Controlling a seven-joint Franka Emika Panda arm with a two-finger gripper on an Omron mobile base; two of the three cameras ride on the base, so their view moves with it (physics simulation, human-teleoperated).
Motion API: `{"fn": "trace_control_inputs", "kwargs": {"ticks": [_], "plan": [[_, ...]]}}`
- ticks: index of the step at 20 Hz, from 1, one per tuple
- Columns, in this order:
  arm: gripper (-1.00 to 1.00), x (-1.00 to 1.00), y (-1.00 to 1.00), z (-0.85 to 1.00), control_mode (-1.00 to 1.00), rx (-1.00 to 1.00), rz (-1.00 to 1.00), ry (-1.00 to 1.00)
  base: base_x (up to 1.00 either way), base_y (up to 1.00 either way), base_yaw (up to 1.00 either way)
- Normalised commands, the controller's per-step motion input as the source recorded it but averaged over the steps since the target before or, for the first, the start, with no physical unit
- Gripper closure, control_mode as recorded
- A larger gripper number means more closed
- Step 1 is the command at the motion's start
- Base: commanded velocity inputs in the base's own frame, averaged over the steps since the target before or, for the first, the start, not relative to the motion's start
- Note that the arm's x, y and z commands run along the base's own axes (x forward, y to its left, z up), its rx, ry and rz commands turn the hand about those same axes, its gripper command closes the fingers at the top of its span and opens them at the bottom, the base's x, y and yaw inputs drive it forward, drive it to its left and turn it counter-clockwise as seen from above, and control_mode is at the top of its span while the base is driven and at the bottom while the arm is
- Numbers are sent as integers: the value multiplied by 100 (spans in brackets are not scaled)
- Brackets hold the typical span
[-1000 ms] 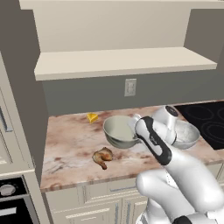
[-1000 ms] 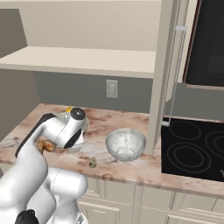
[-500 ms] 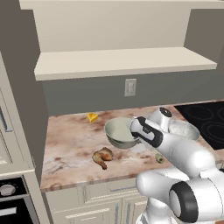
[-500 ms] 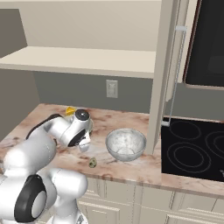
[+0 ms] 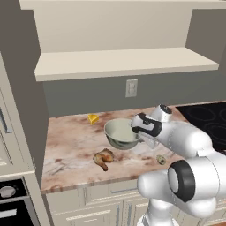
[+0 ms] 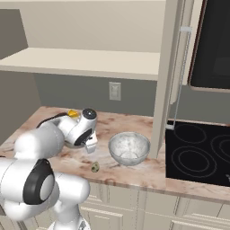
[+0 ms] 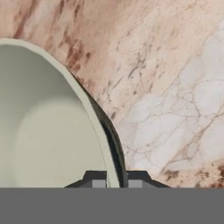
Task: Pick both bowls and place them on the counter. Then place the egg in one bowl and place the chicken drumstick in the other bowl.
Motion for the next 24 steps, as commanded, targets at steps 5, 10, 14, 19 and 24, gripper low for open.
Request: {"fn": "trace_control_inputs", "kwargs": {"ticks": [5, 10, 14, 19, 24], "plan": [[-100, -6, 0, 0, -100, 0, 0, 1, 0, 0, 0], [-100, -31, -12, 13, -100, 0, -1, -1, 0, 0, 0], [-100, -52, -37, 25, -100, 0, -2, -1, 0, 0, 0], [-100, -65, -37, 36, -100, 0, 0, -1, 0, 0, 0], [-100, -52, -22, 15, -100, -1, 4, -2, 0, 0, 0]]}}
